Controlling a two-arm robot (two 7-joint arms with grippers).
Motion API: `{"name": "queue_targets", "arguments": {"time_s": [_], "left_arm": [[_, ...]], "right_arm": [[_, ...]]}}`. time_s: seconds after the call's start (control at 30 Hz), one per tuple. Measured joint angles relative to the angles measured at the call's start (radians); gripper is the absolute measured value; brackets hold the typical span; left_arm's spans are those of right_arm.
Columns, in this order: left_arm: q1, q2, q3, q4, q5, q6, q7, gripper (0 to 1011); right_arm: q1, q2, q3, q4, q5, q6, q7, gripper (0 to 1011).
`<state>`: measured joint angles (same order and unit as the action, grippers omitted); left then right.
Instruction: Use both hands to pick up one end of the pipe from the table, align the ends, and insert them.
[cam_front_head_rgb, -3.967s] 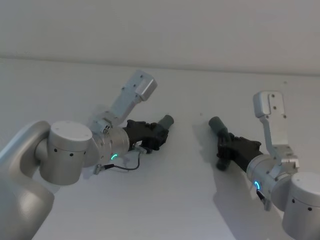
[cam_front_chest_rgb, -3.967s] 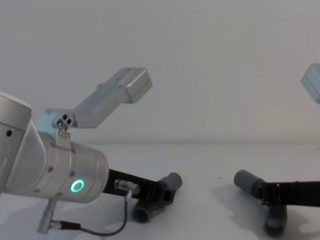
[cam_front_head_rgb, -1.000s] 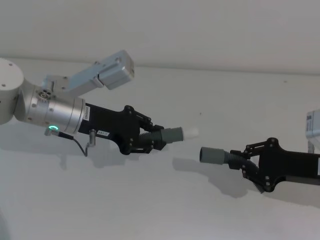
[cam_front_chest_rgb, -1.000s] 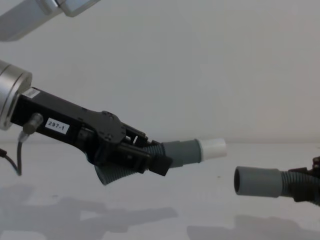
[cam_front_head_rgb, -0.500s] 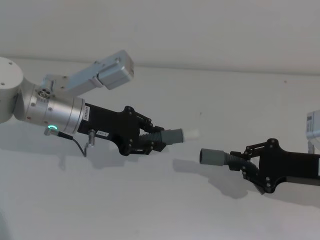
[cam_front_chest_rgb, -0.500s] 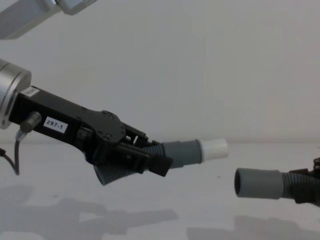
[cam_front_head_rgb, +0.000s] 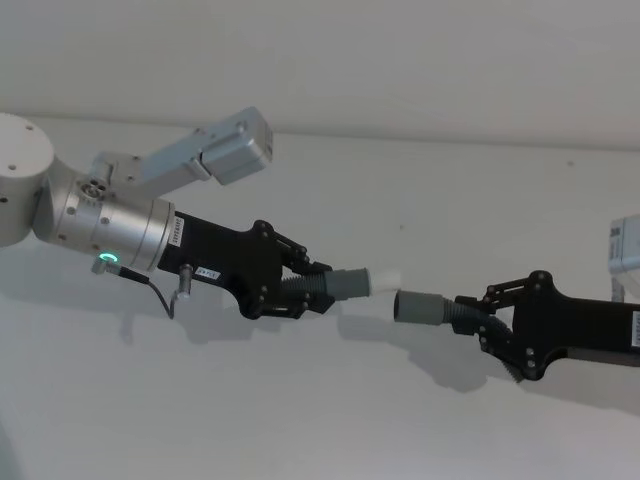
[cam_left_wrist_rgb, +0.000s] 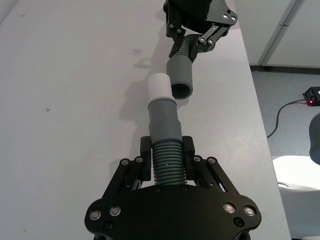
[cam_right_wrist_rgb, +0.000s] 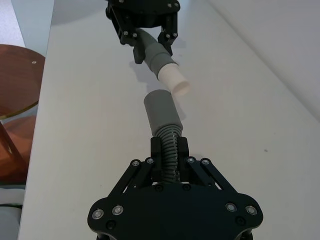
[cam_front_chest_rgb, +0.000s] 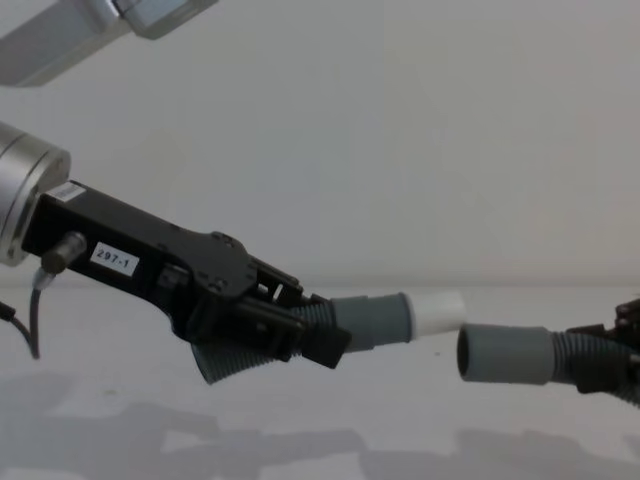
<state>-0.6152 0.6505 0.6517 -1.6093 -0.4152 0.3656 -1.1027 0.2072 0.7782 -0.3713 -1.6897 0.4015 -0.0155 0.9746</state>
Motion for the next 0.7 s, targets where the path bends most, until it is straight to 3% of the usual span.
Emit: {"name": "queue_targets", "arguments": {"time_s": [0.7], "left_arm": [[-0.012,0.02,0.015,0.004,-0.002,0.025,0.021,348]], "right_arm": [[0.014,0.005,-0.011,0.009,0.026,0.003,-0.007,175]]}}
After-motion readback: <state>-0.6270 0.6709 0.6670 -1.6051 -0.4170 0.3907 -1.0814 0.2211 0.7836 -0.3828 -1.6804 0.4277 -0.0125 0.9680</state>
